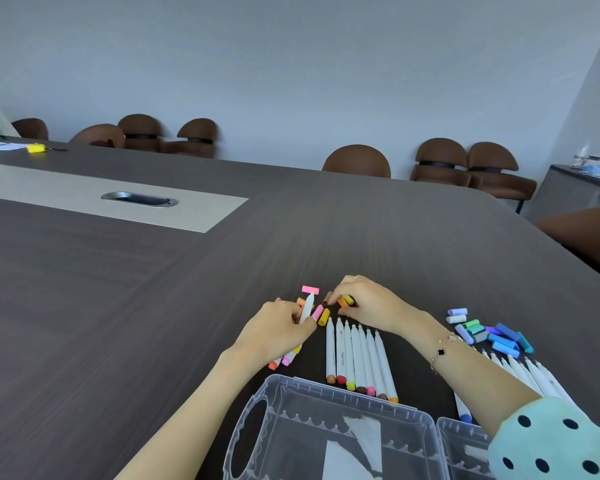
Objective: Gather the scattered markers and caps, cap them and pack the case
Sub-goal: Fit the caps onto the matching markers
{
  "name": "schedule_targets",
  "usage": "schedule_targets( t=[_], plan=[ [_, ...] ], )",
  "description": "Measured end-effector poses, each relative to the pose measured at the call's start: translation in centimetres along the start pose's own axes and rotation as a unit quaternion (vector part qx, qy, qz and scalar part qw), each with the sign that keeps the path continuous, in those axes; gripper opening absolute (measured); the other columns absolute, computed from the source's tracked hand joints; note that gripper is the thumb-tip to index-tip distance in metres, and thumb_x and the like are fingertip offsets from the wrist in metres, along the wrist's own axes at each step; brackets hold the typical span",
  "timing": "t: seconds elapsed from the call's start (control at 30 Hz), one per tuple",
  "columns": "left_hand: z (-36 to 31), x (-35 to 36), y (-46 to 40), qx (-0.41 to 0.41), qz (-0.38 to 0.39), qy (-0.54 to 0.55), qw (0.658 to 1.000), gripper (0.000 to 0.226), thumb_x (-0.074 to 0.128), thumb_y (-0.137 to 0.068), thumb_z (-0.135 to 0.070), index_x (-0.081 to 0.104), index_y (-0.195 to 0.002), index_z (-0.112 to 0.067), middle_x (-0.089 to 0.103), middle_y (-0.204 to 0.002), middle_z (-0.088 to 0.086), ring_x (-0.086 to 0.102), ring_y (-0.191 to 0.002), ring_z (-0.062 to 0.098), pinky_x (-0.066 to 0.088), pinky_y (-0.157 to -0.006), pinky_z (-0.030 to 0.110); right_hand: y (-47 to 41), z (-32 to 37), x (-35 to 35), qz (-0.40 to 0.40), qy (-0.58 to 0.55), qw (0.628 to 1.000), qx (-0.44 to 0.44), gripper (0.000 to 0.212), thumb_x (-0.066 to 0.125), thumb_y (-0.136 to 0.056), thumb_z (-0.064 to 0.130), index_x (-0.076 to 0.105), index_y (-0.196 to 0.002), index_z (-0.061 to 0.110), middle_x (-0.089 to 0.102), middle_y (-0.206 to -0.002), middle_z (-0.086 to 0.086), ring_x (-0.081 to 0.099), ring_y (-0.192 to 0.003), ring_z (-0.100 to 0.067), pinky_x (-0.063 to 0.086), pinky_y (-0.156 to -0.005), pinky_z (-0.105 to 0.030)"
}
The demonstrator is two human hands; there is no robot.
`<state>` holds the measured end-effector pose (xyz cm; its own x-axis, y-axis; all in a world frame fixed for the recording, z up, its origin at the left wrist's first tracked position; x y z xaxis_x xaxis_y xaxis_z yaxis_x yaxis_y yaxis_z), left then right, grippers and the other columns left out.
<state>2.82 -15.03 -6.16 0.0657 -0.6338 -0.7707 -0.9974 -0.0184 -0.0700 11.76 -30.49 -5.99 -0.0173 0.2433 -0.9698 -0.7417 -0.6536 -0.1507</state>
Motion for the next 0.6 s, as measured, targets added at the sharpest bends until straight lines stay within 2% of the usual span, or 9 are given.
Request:
schedule_targets(
  t=[0.17, 0.27, 0.43, 0.53, 0.6],
  plan=[
    [0.0, -0.1, 0.1, -0.003, 0.004, 0.007, 1.0, 0.04, 0.053, -0.091, -0.034, 0.04, -0.056, -0.019, 0.041, -0.052, -0.002, 0.036, -0.047, 0.01, 0.032, -0.051, 0.021, -0.1, 0.2, -0.2, -0.019, -0.058, 0.998, 0.012, 0.024, 0.062, -0.09, 0.02, 0.068, -0.113, 0.026, 0.06, -0.11, 0.006, 0.056, -0.101, -0.005, 0.048, -0.09, -0.022],
    [0.0, -0.2, 0.1, -0.001, 0.0, 0.003, 1.0, 0.04, 0.054, -0.091, -0.034, 0.039, -0.056, -0.019, 0.041, -0.052, -0.003, 0.034, -0.044, 0.009, 0.03, -0.048, 0.02, -0.4, 0.9, -0.1, 0.0, -0.066, 0.998, -0.004, 0.023, 0.063, -0.09, 0.021, 0.069, -0.11, 0.027, 0.062, -0.107, 0.007, 0.055, -0.098, -0.004, 0.046, -0.087, -0.02],
    [-0.1, -0.3, 0.1, 0.005, -0.008, 0.017, 1.0, 0.043, 0.053, -0.092, -0.035, 0.037, -0.055, -0.018, 0.038, -0.05, -0.004, 0.03, -0.041, 0.009, 0.031, -0.047, 0.022, -0.5, 1.4, 0.1, 0.041, -0.008, 0.999, -0.016, 0.017, 0.064, -0.088, 0.031, 0.071, -0.103, 0.027, 0.059, -0.102, 0.005, 0.054, -0.094, -0.009, 0.051, -0.082, -0.031],
    [-0.1, -0.1, 0.1, 0.015, -0.005, 0.019, 1.0, 0.042, 0.052, -0.091, -0.035, 0.038, -0.056, -0.017, 0.037, -0.048, -0.004, 0.031, -0.04, 0.01, 0.046, -0.061, 0.031, -0.5, 1.3, 0.3, 0.051, 0.01, 0.999, -0.004, 0.016, 0.063, -0.089, 0.029, 0.068, -0.103, 0.023, 0.06, -0.104, 0.004, 0.055, -0.095, -0.01, 0.051, -0.084, -0.031],
    [0.1, -0.1, 0.0, 0.02, -0.007, 0.018, 1.0, 0.042, 0.053, -0.091, -0.034, 0.038, -0.056, -0.015, 0.037, -0.046, -0.004, 0.032, -0.039, 0.01, 0.05, -0.07, 0.034, -0.5, 0.9, 0.3, 0.049, -0.005, 0.999, 0.014, 0.011, 0.061, -0.09, 0.026, 0.066, -0.1, 0.022, 0.063, -0.109, 0.003, 0.057, -0.099, -0.011, 0.05, -0.088, -0.03]
  ],
)
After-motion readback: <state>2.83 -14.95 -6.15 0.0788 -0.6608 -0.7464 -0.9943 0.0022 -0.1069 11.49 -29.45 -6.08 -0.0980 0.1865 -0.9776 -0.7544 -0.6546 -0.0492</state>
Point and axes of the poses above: each hand's wrist, its own y-axis away from the middle knuckle, its own x-axis out of the palm, z = x × y, the point moved 5 cm from there along -y, towards the middle knuckle
